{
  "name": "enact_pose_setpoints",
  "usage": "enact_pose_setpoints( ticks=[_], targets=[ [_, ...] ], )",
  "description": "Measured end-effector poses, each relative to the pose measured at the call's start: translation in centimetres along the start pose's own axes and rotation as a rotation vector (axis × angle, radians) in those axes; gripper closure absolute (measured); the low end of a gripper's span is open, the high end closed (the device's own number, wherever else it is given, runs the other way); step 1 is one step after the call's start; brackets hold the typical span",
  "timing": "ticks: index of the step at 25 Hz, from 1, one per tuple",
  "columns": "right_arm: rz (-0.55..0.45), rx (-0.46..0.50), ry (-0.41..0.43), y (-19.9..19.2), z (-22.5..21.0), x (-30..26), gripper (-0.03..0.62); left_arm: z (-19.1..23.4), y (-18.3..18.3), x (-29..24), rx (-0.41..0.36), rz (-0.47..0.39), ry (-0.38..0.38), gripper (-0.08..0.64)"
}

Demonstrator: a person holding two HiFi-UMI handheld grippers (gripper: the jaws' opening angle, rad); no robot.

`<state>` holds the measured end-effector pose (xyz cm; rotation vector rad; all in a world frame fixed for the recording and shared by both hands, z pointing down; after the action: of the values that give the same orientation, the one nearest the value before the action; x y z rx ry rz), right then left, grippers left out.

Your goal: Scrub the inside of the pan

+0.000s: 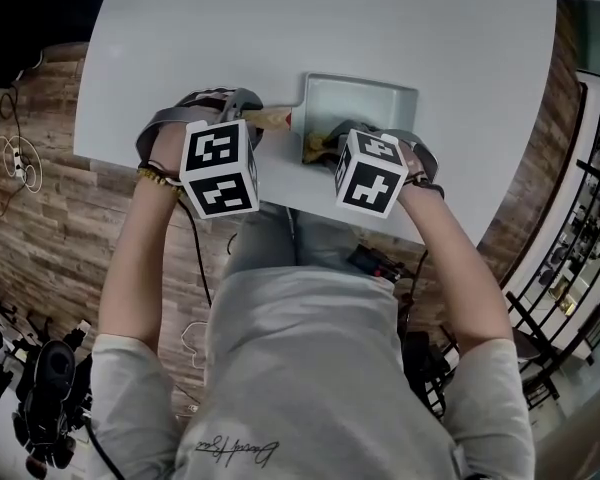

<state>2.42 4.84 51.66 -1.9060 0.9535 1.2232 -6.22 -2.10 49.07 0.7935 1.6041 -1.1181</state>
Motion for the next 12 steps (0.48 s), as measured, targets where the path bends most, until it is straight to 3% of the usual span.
enact_pose_setpoints(
  ticks=[5, 12],
  targets=[
    [-0.024, 0.056, -0.069, 0.2, -0.2, 0.2, 0.525, -0.2, -0.1, 0.2, -0.023, 0.001, -0.006, 0.411],
    [-0.051, 0.042, -0.140, 0.9, -4.0, 1.2, 0.525, -0.1, 0.1, 0.2, -0.030, -0.003, -0.016, 0.411]
  ],
)
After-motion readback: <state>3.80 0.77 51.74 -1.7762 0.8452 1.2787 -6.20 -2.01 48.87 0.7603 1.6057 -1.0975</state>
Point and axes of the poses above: the fingertips, and each gripper's own axes: x backward along the fingers, z to its left, y out of its top, the point moved 1 cm from there along x, backward along the fingers, and after that the axes turned 14 degrees about -x, right-handed, at the moved point
